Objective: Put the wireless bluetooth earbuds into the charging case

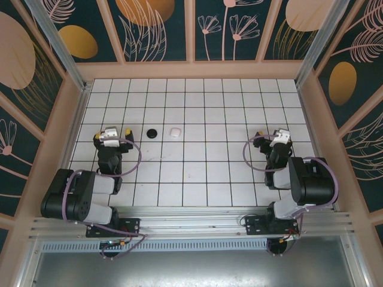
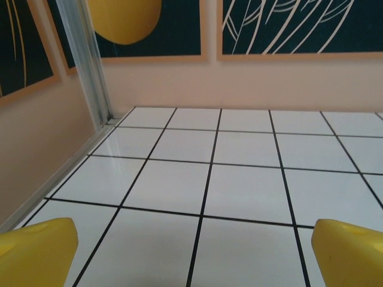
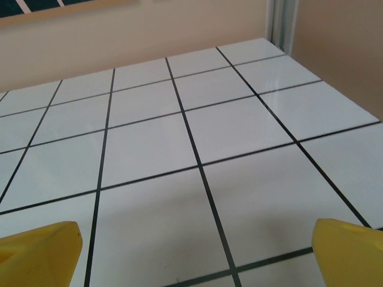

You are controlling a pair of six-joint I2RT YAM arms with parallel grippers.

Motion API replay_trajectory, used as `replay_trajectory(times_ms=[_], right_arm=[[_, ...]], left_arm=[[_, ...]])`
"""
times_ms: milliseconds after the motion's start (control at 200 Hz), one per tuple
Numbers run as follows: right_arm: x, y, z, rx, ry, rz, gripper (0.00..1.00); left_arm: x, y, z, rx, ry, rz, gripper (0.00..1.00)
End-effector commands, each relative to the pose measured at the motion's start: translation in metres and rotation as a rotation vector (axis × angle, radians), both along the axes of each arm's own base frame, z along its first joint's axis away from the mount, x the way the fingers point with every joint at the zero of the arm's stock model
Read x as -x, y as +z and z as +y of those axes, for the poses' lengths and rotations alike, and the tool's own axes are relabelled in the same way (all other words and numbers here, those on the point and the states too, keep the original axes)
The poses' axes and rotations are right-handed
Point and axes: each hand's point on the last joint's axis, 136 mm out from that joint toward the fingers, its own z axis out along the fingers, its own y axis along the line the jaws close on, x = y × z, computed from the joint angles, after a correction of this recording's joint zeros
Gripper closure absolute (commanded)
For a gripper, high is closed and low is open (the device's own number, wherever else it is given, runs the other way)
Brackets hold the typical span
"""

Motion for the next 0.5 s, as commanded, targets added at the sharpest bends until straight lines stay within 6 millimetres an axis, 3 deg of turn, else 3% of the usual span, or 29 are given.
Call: replay_trajectory(times_ms=[0,205,495], right_arm=[[-0.01,0.025,0.002,0.008,0.022,-0.093,0.01],[-0.01,0.025,0.003,0.01,0.023,-0.091,0.01],[-0.011,0.025,0.004,0.02,0.023,-0.091,0.01]], left_arm=[[0.001,0.003,-0.005,0.012,-0.05,-0.052,0.01],[-0.015,-0.004,0.006,0.055,-0.011,0.006,0.01],[-0.015,-0.004,0.011,0.062,0.019,0.004,0.01]])
